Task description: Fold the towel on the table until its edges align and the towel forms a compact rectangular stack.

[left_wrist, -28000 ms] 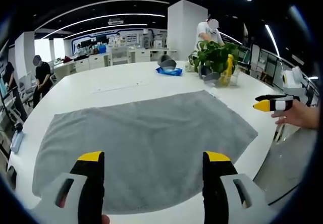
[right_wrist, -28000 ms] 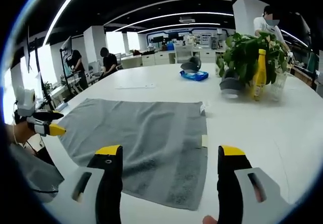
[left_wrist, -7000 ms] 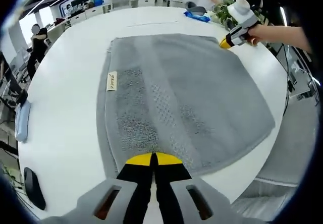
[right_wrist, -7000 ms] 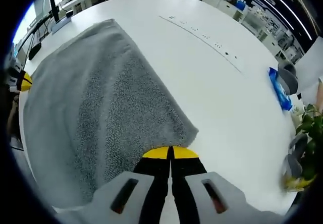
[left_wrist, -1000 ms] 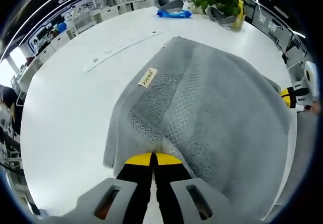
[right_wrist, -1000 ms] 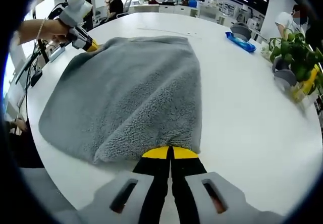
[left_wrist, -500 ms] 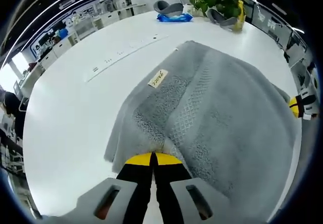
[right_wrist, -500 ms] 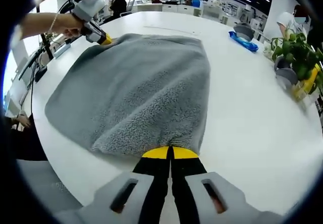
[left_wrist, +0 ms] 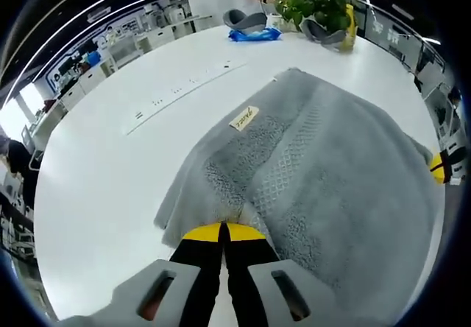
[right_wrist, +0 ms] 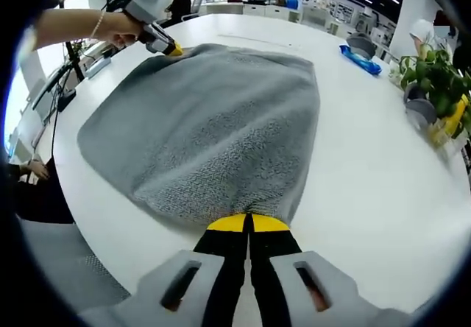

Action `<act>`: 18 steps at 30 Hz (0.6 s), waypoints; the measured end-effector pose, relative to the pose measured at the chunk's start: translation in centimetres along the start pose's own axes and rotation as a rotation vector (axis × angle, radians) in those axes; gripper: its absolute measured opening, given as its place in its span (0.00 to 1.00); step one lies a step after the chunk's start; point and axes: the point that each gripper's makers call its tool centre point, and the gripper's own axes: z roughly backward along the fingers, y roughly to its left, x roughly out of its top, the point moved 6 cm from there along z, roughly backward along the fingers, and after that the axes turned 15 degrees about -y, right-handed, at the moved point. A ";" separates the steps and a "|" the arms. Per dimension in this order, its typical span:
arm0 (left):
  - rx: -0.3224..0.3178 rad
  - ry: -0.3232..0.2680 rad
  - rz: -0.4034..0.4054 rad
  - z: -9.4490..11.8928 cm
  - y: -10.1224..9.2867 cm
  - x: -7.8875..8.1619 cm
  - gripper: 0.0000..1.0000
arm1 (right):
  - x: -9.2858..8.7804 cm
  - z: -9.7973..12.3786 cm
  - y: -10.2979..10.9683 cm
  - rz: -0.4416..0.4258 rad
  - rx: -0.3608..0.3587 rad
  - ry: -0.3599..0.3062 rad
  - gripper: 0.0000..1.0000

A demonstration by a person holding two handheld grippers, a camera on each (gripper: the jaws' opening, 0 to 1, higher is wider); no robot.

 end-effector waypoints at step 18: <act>0.031 -0.050 0.024 -0.7 0.1 0.4 0.01 | -0.1 0.3 -0.1 -0.043 0.040 0.030 0.00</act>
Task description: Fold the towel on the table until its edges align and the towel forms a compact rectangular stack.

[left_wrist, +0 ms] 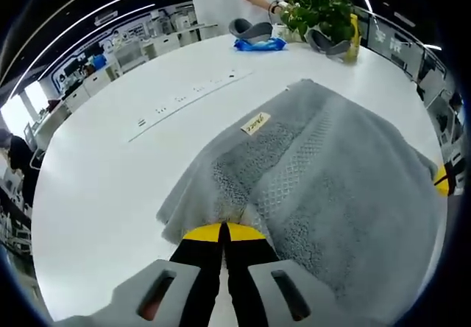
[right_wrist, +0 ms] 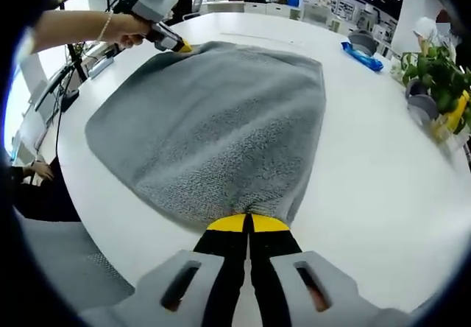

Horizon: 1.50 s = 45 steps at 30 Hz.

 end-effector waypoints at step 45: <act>-0.104 -0.316 0.054 18.7 -12.3 -4.2 0.20 | 1.3 2.9 -1.6 0.304 0.294 -0.037 0.21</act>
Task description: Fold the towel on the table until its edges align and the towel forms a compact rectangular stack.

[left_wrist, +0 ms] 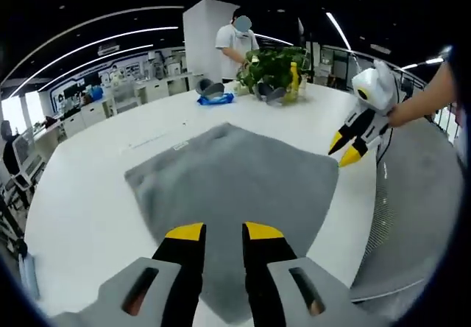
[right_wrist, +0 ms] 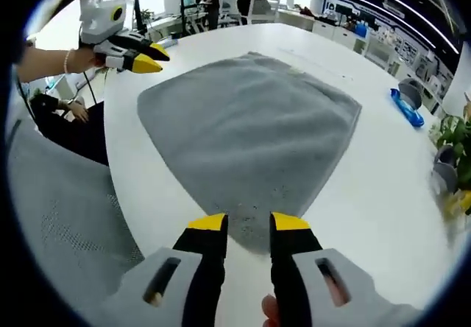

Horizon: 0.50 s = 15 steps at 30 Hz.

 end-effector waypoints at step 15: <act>-0.085 0.073 0.039 1.6 -4.7 -3.7 0.21 | -1.8 -1.0 0.0 0.020 0.034 0.070 0.24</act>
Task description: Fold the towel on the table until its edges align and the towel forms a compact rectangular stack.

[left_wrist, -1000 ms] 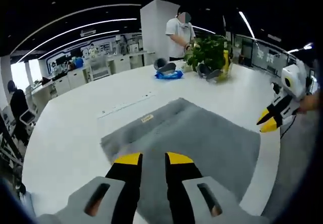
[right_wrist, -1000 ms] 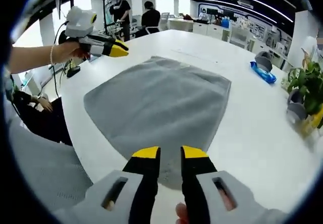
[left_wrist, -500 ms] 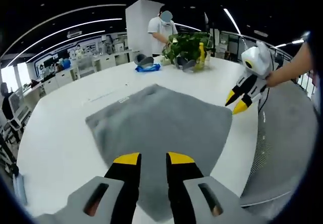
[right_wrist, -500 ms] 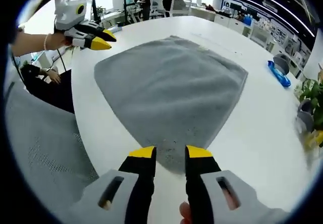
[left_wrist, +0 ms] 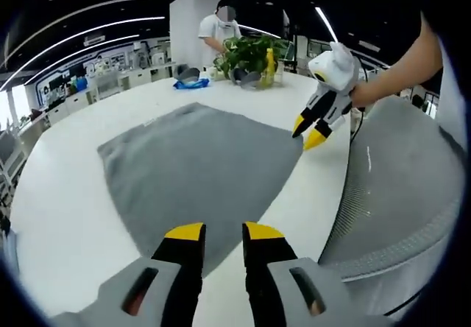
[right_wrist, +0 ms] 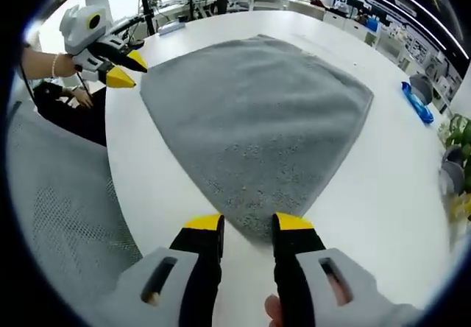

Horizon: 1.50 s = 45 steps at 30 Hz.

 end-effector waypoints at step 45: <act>0.071 0.207 -0.157 1.1 2.3 -2.1 0.03 | -0.9 1.2 0.3 -0.041 -0.179 0.048 0.00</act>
